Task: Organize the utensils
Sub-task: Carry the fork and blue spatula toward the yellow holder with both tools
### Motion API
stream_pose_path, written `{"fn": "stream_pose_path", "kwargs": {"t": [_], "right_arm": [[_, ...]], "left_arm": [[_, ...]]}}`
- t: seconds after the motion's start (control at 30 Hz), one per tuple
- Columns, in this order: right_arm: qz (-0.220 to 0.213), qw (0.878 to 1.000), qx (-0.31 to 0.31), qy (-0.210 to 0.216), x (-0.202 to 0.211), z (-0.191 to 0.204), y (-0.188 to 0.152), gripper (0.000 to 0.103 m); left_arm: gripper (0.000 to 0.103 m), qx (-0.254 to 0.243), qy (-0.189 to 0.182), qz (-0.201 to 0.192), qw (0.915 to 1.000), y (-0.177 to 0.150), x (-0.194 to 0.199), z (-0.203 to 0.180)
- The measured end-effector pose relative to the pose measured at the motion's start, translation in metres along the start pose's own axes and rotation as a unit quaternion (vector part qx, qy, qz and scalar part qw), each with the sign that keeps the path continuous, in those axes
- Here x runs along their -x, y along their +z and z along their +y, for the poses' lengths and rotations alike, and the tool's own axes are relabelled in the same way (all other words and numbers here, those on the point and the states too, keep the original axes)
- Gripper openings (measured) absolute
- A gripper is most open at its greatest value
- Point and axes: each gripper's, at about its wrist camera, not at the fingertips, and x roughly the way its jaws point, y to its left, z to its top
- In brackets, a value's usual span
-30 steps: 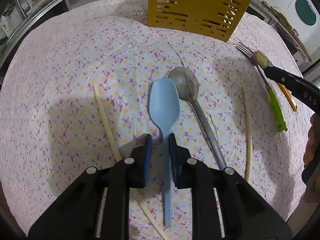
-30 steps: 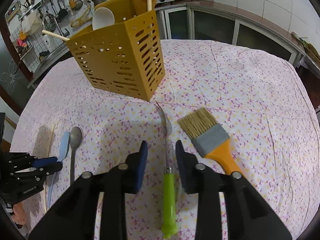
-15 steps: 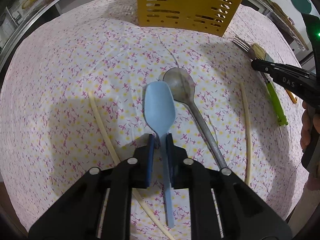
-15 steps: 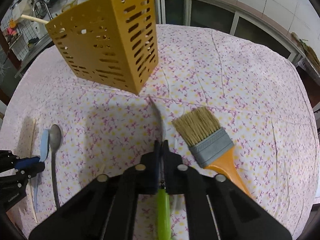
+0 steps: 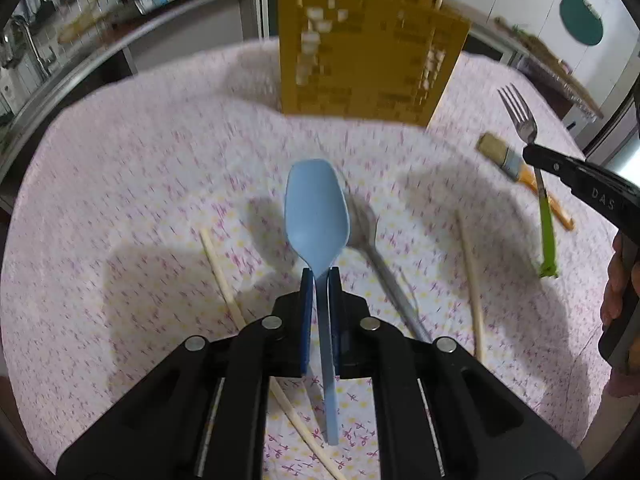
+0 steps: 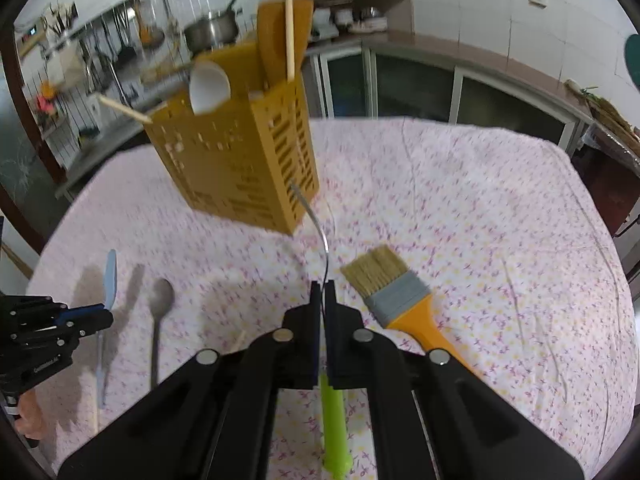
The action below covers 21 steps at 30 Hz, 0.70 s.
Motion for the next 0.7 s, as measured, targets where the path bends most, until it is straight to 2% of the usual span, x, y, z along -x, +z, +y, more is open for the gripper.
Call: {"fn": "stream_pose_path", "kwargs": {"t": [0.1,0.2,0.3,0.4,0.7], "right_arm": [[-0.029,0.999,-0.012,-0.001,0.015,-0.001,0.0,0.002],[-0.054,0.998,-0.021,0.004,0.027,-0.002,0.002,0.002],[-0.082,0.996,-0.03,0.005,0.035,-0.004,0.009,0.002],[-0.102,0.994,-0.035,0.01,0.044,0.0,0.017,0.002],[-0.143,0.989,-0.031,0.016,0.06,0.016,0.055,0.002]], "left_arm": [[0.006,0.005,-0.006,-0.038,0.9992,0.002,0.016,0.002],[0.006,0.009,-0.019,-0.096,0.9952,0.008,0.041,0.004],[0.006,0.005,-0.019,-0.129,0.9915,0.016,0.057,0.002],[0.006,0.003,-0.024,-0.144,0.9893,0.032,0.063,-0.002],[0.005,-0.014,-0.005,-0.168,0.9856,0.075,0.073,-0.006]]}}
